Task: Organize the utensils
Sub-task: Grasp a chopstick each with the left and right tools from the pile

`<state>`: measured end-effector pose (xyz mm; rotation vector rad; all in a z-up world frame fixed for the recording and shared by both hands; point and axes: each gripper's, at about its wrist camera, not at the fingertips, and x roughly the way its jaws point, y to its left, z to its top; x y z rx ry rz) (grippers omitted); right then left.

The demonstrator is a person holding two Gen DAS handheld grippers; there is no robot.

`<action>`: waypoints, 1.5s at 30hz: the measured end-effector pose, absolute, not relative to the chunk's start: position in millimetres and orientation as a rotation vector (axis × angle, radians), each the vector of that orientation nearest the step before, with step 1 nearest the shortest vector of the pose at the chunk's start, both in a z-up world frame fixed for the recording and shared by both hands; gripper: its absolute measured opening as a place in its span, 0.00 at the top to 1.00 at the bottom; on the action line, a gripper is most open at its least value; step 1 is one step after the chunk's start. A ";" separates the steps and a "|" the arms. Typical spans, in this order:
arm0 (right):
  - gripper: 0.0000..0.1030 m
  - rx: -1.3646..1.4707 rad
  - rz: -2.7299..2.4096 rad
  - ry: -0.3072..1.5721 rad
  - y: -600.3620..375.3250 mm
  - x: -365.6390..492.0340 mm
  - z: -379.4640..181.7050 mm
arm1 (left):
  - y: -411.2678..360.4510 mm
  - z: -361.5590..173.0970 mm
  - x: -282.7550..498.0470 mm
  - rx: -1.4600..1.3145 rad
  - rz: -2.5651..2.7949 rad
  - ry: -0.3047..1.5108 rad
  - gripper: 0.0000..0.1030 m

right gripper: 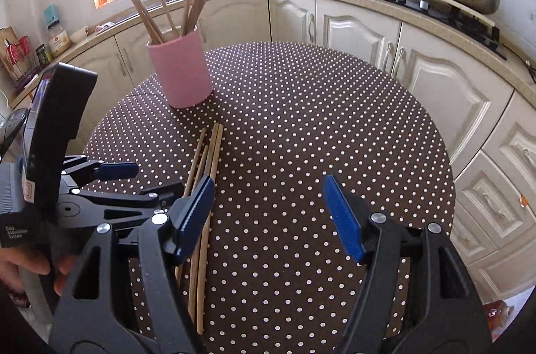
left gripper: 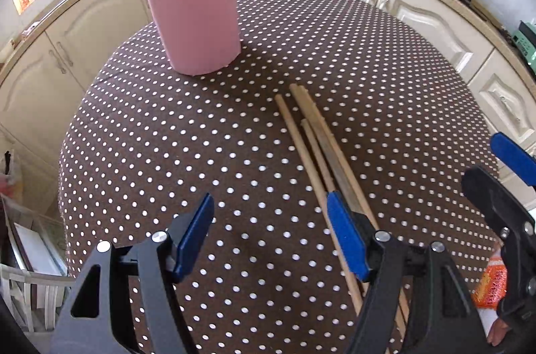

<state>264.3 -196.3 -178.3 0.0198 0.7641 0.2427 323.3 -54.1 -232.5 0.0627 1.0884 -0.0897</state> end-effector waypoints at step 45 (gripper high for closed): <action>0.51 -0.016 0.345 1.065 -159.9 316.2 -205.2 | -53.9 -245.4 355.0 0.096 -0.156 1.131 0.94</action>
